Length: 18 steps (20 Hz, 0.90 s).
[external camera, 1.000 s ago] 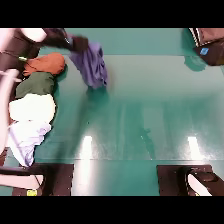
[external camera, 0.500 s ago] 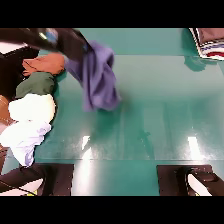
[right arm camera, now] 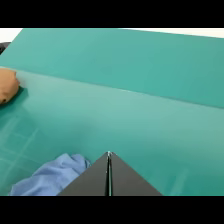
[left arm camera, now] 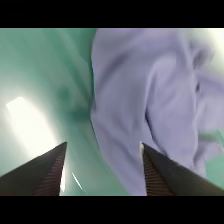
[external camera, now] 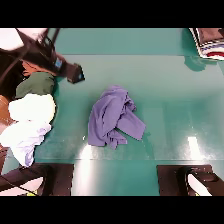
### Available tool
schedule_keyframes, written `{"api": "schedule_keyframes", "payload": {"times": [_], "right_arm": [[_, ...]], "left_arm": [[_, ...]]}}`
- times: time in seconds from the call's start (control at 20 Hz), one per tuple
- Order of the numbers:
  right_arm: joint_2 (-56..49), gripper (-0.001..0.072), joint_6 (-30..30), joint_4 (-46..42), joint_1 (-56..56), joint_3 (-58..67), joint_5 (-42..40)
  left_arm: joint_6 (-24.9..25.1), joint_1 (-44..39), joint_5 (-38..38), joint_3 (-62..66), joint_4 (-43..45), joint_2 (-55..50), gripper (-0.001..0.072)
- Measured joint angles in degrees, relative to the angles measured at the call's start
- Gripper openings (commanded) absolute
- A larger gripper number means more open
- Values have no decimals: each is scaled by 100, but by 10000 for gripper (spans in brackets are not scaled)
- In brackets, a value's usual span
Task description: Fold the shirts.
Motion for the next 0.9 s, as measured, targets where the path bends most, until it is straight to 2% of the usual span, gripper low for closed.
{"api": "schedule_keyframes", "payload": {"times": [0.45, 0.7, 0.9], "right_arm": [[0, 15, -2, 0, 0, 0, 229], [2, 15, -2, -2, 0, 0, 240], [2, 15, 0, 0, 2, 0, 245]], "left_arm": [[101, 129, 638, -3827, -1150, 507, 554], [291, 136, 1410, -4975, -1784, 542, 554], [579, 136, 1840, -5381, -2330, 542, 553]]}}
